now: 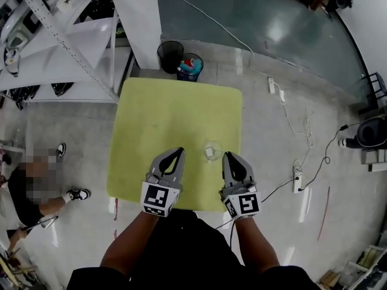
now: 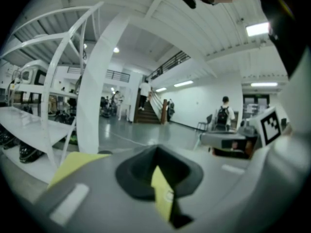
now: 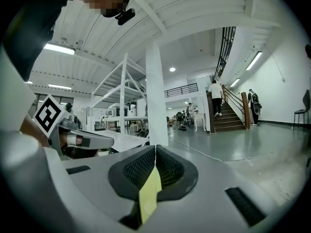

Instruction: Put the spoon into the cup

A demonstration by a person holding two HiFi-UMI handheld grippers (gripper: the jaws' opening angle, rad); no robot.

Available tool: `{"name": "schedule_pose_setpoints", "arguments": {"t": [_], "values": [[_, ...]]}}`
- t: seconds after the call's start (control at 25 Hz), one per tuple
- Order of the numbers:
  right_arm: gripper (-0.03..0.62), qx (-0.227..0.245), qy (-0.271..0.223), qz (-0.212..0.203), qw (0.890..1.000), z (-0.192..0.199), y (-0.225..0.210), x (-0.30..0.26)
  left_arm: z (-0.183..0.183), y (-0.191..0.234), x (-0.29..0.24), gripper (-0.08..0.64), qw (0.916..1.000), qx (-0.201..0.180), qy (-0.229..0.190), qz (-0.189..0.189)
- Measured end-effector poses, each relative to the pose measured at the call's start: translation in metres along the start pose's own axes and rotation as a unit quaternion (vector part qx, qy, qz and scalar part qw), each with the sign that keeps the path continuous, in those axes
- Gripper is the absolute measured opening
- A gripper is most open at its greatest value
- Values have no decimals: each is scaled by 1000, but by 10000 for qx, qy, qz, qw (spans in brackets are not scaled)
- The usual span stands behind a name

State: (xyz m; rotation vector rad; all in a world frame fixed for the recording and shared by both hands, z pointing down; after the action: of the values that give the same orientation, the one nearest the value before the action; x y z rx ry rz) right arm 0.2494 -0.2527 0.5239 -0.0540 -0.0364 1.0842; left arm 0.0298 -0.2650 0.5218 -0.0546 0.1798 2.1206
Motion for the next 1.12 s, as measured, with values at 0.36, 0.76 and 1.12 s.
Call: {"name": "schedule_pose_setpoints", "arguments": {"t": [0.36, 0.76, 1.12], "values": [[12, -22, 751, 174, 9970, 52, -1, -14, 36, 19, 0, 5, 9994, 80, 334, -43], [12, 27, 1118, 246, 9934, 94, -3, -19, 44, 22, -8, 5, 9991, -12, 410, 58], [44, 45, 1250, 100, 9921, 91, 0, -28, 42, 23, -7, 5, 9992, 15, 381, 68]]}}
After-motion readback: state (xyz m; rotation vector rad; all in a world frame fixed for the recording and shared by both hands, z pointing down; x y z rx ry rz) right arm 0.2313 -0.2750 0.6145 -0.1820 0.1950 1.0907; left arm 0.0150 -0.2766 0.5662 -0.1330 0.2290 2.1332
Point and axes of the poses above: the fingertips, and each gripper's own axes: x backward along the fingers, y to its left, z out of its underside, the point moved 9 cm from there along x, backward along the fingers, and after that the axes turned 8 degrees about -y, right-handed, at the moved point
